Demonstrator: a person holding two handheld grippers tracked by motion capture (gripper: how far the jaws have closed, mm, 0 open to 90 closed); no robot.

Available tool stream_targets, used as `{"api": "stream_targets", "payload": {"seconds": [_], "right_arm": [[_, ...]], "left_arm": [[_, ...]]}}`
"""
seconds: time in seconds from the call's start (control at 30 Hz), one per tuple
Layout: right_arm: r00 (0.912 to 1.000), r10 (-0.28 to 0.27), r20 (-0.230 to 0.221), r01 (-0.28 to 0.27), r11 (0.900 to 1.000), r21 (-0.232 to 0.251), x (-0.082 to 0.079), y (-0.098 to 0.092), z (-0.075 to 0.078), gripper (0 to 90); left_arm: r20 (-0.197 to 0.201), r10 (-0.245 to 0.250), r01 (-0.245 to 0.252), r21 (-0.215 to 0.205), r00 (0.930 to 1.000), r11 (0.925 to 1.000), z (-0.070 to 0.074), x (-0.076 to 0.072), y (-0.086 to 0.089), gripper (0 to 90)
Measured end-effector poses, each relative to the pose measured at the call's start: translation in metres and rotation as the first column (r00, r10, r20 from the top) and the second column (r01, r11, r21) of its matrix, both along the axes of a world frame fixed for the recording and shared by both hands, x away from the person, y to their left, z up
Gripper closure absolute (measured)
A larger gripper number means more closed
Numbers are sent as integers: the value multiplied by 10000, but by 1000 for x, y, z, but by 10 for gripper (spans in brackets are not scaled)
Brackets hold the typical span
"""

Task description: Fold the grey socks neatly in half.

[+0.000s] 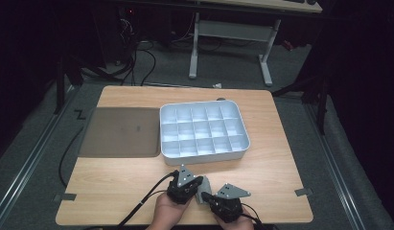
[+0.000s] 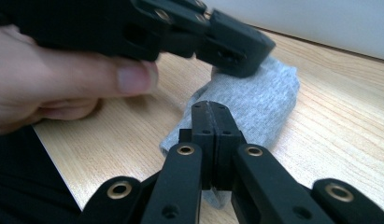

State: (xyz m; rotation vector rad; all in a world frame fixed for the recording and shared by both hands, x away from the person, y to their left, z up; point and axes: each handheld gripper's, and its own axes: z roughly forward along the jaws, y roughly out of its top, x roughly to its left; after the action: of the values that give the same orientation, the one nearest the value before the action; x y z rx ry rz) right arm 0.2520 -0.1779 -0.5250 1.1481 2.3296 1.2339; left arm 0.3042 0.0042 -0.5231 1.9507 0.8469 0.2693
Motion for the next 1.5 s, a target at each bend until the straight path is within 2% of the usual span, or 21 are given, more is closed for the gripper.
{"api": "stream_targets", "payload": {"seconds": [0.2, 0.27, 0.4, 0.53, 0.7, 0.8, 0.83, 0.9, 1.03, 1.13, 1.33, 1.5], "right_arm": [[10000, 68, 21, -68, 10000, 3, 0, 0, -1, 900], [10000, 74, 48, -74, 10000, 23, 0, 0, -1, 900], [10000, 54, -50, -54, 9998, 166, 1, -2, -1, 900], [9999, 24, -127, -21, 9997, 232, 1, -4, 1, 900], [9996, -295, -52, 298, 9981, 546, 2, -13, 7, 786], [9974, -681, -248, 698, 9948, 745, 5, -18, 8, 701], [9948, -908, -465, 943, 9923, 801, 8, -20, 8, 650], [9934, -993, -569, 1039, 9909, 853, 9, -20, 7, 623], [9848, -1093, -1348, 1235, 9871, 1016, 16, -19, 3, 565], [9813, -1336, -1388, 1479, 9840, 990, 16, -17, 3, 535], [9794, -1261, -1577, 1435, 9841, 1044, 19, -17, 1, 497], [9817, -1151, -1518, 1311, 9863, 1003, 20, -16, 1, 532]], "left_arm": [[-40, -186, 186, -220, 9998, 9996, -1, -14, 7, 885], [-81, -255, 255, -4, 9996, 9997, -3, -14, 5, 884], [-230, -288, 287, -42, 9993, 9996, -6, -11, 4, 886], [-139, -291, 292, 55, 9995, 9996, -7, -12, 3, 887], [-37, -259, 259, 112, 9997, 9996, -7, -13, 3, 890], [-30, -239, 239, 105, 9997, 9997, -7, -13, 3, 889], [-28, -250, 250, 112, 9997, 9996, -8, -13, 4, 889], [-38, -221, 222, 87, 9997, 9997, -8, -14, 4, 890], [-34, -200, 201, 95, 9998, 9998, -8, -14, 4, 890], [-37, -195, 196, 95, 9998, 9998, -8, -14, 4, 889], [-23, -227, 227, 117, 9997, 9997, -8, -15, 5, 889], [-76, -230, 231, 127, 9997, 9997, -7, -15, 5, 889]]}}
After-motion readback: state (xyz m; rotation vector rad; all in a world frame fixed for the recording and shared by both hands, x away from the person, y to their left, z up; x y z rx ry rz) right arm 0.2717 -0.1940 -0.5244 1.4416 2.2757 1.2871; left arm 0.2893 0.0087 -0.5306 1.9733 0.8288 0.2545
